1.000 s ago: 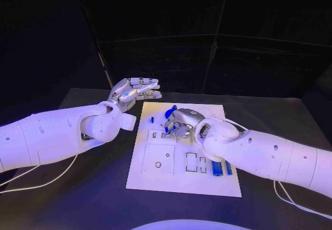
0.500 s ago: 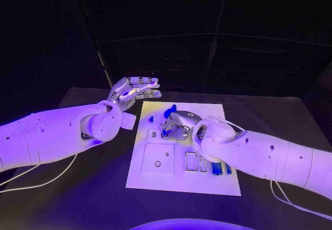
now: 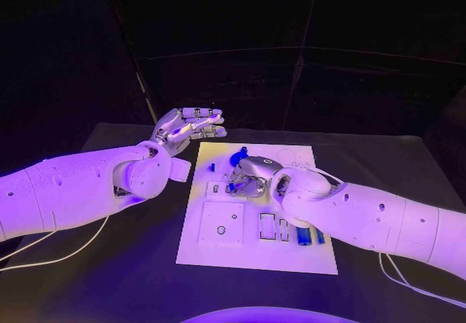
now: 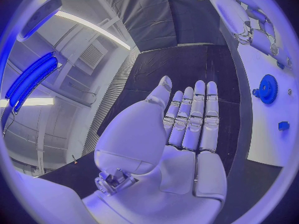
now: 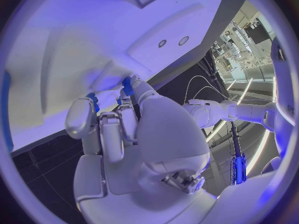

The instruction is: Assemble the parts on the task board

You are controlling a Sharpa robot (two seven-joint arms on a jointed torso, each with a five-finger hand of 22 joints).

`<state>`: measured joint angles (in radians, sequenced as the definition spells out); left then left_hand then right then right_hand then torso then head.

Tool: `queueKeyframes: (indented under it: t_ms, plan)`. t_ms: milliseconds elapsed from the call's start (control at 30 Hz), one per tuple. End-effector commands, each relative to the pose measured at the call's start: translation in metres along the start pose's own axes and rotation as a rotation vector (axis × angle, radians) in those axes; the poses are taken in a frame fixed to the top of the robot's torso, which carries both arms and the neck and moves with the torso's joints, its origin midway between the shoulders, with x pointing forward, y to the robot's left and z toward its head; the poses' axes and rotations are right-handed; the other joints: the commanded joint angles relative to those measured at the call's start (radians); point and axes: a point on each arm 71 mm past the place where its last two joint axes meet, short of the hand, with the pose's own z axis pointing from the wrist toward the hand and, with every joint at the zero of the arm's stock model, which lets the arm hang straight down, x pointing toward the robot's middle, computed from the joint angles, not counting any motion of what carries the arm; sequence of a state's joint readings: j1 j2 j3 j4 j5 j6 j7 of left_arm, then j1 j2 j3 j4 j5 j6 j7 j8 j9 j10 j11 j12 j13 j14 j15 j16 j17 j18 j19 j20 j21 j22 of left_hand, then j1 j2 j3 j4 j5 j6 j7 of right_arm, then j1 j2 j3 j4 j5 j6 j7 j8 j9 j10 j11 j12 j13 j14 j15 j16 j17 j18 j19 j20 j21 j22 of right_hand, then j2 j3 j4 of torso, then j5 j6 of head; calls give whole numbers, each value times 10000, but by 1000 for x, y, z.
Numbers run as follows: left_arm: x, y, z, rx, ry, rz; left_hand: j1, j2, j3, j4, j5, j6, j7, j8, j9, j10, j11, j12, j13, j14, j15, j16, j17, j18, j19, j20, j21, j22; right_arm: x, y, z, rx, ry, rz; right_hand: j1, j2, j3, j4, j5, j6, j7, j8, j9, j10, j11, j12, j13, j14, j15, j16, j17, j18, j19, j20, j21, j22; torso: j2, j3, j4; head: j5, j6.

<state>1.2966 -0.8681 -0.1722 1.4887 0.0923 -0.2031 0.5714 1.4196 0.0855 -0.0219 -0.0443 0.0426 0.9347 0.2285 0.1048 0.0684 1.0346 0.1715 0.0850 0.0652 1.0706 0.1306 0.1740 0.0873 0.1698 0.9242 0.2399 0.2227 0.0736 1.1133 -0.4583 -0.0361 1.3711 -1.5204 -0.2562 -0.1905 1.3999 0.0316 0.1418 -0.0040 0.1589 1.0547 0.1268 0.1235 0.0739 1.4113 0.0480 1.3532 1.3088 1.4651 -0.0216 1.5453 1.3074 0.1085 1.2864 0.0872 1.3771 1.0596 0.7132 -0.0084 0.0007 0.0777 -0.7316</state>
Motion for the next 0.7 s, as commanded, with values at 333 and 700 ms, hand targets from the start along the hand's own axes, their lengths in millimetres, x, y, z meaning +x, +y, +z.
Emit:
queueKeyframes:
  t_ms: [333, 700]
  plan:
    - [3, -1, 1, 84, 171, -47, -56, 82, -54, -18, 37, 0, 36, -53, -16, 21, 54, -49, -11, 46, 11, -37, 7, 118, 46, 10, -63, -8, 3, -7, -3, 377, 255, -378, -54, -127, 79, -11, 80, 30, 59, -16, -5, -75, -1, -22, 297, 912, -2, -32, 2001, -97, -50, 12, -57, -22, 5, -2, 6, -17, -35]
    - [3, 0, 1, 26, 125, -17, -55, 90, -62, -23, 38, -13, 51, -71, -20, 9, 65, -68, -12, 37, 19, -52, 5, 114, 42, 13, -74, -13, 6, -4, -2, 397, 638, -362, -147, -191, 102, 9, -19, 14, 70, -36, -11, -98, 11, -51, 271, 909, 8, -39, 1987, -92, -68, 21, -75, -51, -2, -11, -6, -41, -75]
